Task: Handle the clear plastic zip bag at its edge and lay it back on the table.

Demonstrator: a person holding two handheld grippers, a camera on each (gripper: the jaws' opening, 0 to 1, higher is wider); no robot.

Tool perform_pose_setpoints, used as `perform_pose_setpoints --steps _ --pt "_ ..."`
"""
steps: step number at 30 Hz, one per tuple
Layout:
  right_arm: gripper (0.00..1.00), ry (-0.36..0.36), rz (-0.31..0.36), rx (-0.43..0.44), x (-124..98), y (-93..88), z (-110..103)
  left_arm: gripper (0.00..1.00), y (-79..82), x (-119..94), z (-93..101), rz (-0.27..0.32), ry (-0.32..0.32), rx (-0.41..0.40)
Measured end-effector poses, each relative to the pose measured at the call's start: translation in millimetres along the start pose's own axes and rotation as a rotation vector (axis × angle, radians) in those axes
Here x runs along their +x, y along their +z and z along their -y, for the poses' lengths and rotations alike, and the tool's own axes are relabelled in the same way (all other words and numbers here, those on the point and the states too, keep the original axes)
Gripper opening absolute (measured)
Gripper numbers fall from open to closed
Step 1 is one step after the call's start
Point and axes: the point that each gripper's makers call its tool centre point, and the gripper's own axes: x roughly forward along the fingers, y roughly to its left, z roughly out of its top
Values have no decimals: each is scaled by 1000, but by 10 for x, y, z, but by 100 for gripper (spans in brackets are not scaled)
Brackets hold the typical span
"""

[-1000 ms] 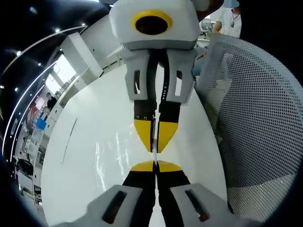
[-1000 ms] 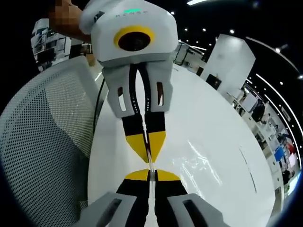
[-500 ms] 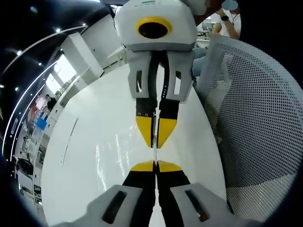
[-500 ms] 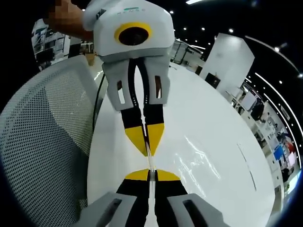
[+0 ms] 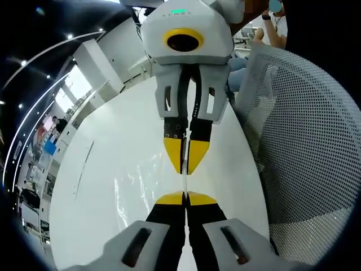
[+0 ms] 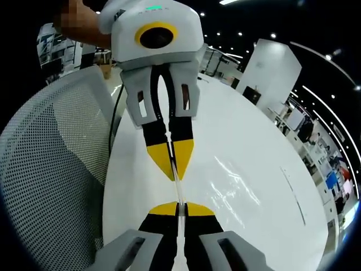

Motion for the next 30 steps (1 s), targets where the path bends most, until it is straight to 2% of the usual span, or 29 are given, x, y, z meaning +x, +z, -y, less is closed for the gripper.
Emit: perform_pose_setpoints --steps 30 --pt "0 -3 -23 22 -5 -144 -12 0 -84 -63 4 -2 1 -16"
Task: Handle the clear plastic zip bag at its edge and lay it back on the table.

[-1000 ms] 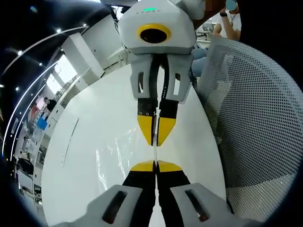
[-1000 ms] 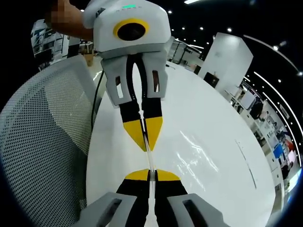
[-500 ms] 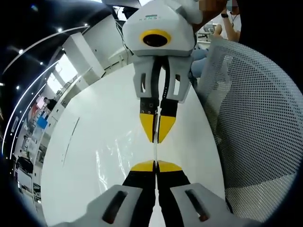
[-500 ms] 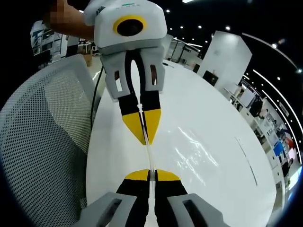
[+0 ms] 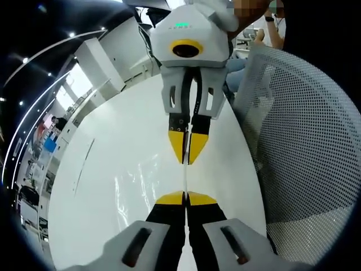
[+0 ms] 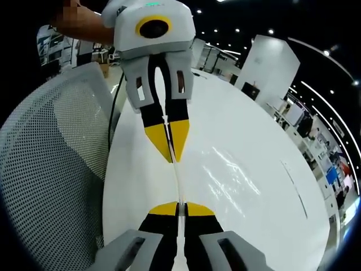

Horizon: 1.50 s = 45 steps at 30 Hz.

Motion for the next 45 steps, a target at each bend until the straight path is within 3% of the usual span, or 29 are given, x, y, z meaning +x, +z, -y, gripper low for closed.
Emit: perform_pose_setpoints --steps 45 --pt "0 -8 -45 36 -50 -264 -7 0 -199 -151 23 -25 19 -38"
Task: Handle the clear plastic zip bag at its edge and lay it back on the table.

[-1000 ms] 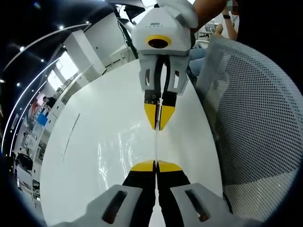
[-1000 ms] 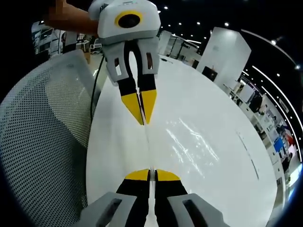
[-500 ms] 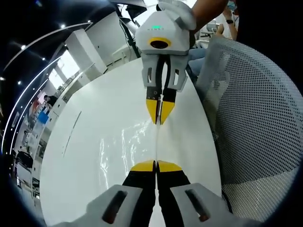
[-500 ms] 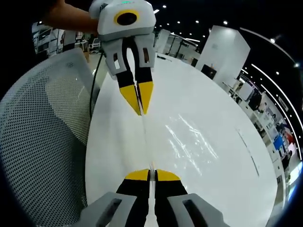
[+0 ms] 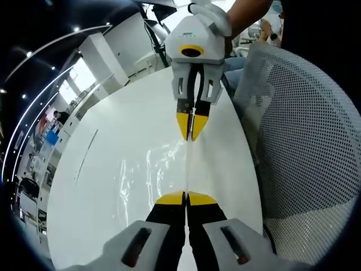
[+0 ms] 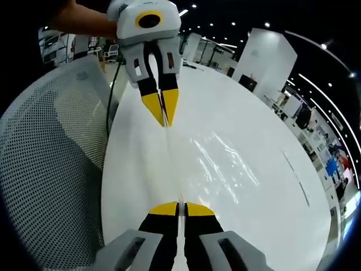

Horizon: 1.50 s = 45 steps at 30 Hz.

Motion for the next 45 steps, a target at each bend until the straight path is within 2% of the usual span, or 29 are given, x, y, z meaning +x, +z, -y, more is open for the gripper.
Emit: perform_pose_setpoints --steps 16,33,45 --pt "0 -7 -18 16 -36 -112 20 0 -72 -64 -9 -8 11 -15" --pt "0 -17 -9 40 -60 -110 54 0 -162 -135 -83 -7 31 -46" --pt "0 -21 -18 48 -70 -138 51 0 -131 -113 -71 -2 29 -45"
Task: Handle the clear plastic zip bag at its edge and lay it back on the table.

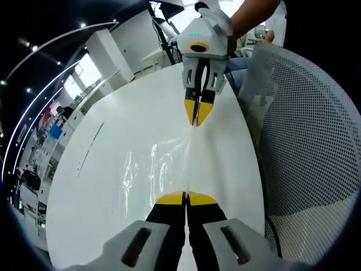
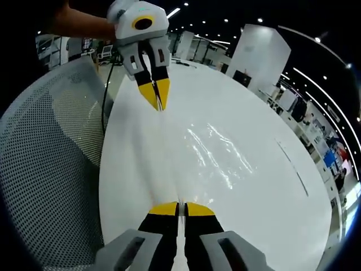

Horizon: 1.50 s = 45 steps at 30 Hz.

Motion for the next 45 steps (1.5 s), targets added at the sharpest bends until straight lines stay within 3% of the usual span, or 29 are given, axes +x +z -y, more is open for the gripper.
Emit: perform_pose_setpoints --steps 9,16,34,45 --pt "4 10 -14 -50 -17 -50 -26 0 54 17 17 5 -12 14" --pt "8 16 7 -38 -36 -26 -41 0 68 20 23 15 -14 18" --pt "5 39 46 -84 52 190 -54 0 56 10 48 30 -25 14" --pt "8 67 106 -95 -46 506 -88 0 66 39 59 26 -24 26"
